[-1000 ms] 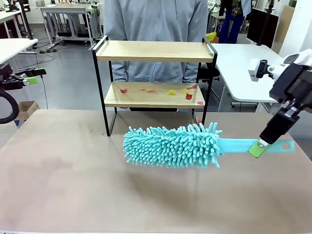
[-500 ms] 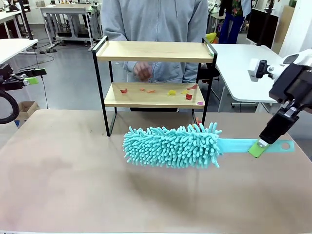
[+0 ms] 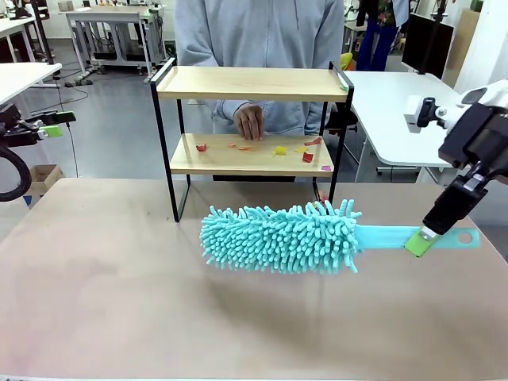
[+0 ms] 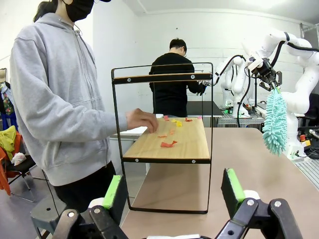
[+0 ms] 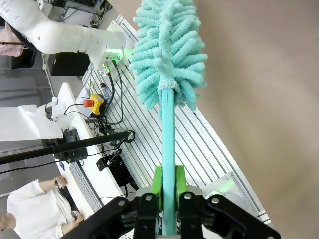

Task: Clean the shelf.
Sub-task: Clean the specific section of the Shelf indicated by the human with the Duster.

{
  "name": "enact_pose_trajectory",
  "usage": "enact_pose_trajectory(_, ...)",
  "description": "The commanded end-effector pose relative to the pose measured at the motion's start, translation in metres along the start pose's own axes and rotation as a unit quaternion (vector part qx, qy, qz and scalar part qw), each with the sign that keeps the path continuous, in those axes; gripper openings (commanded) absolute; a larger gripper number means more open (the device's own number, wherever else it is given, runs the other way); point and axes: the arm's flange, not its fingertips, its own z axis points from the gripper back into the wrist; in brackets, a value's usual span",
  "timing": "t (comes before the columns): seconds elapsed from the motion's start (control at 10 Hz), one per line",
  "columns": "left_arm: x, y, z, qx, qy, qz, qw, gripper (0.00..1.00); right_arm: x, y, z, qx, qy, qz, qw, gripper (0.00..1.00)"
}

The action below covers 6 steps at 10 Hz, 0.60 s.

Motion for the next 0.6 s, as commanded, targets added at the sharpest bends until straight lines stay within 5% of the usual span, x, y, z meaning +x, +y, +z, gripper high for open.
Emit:
enact_pose_trajectory(0.0, 0.003, -0.0016, -0.0008, -0.003, 0.002, -0.003, 1.0, 1.0, 0.0013, 0.0036, 0.0029, 0.0, 0.0, -0.001, 1.0, 0.13)
enact_pose_trajectory(0.5, 0.003, -0.0016, -0.0008, -0.003, 0.002, -0.003, 1.0, 1.0, 0.0013, 0.0036, 0.0029, 0.0, 0.0, -0.001, 1.0, 0.13)
